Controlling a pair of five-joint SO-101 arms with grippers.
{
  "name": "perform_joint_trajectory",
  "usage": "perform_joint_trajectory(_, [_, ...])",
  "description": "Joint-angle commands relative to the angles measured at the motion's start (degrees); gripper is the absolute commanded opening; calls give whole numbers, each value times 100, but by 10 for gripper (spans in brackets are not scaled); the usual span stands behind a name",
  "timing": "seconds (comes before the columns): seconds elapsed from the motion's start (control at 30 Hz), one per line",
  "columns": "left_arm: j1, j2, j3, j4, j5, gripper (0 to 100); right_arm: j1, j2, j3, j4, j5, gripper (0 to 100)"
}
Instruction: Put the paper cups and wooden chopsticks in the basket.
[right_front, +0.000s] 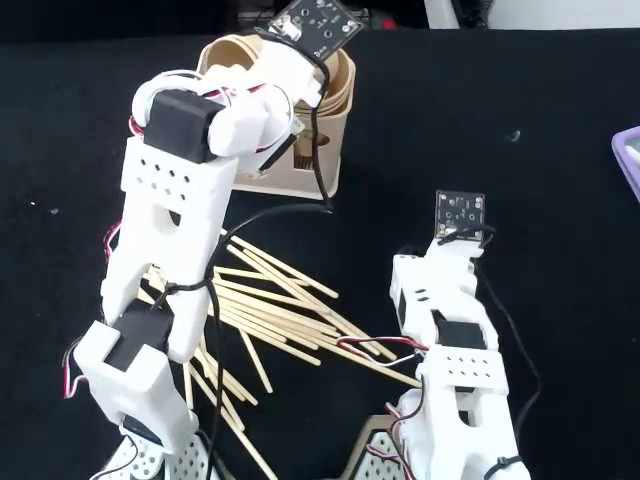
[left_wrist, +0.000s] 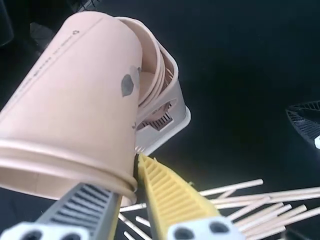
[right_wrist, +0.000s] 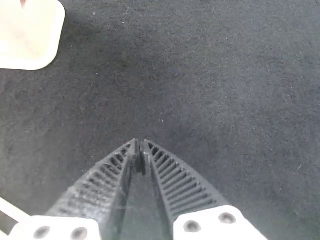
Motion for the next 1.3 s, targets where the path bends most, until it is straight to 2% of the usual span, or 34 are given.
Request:
perform_joint_trajectory(0.0, [31, -53, -31, -220, -70, 30, -105, -119, -13, -114, 53, 12])
perform_joint_trajectory(0.17, [31, -44, 4, -501, -44, 30, -105, -119, -13, -114, 53, 12])
perform_joint_trajectory(0.6, [-312, 413, -57, -448, -62, 30, -105, -119, -13, -114, 53, 12])
perform_joint_trajectory(0.77, [-312, 413, -57, -492, -26, 103, -105, -119, -13, -114, 53, 12])
perform_joint_trajectory(0.97, [-259, 413, -66, -642, -9, 105, -105, -119, -13, -114, 53, 12])
perform_joint_trajectory(1.27, [-251, 413, -66, -1767, 985, 109, -105, -119, -13, -114, 53, 12])
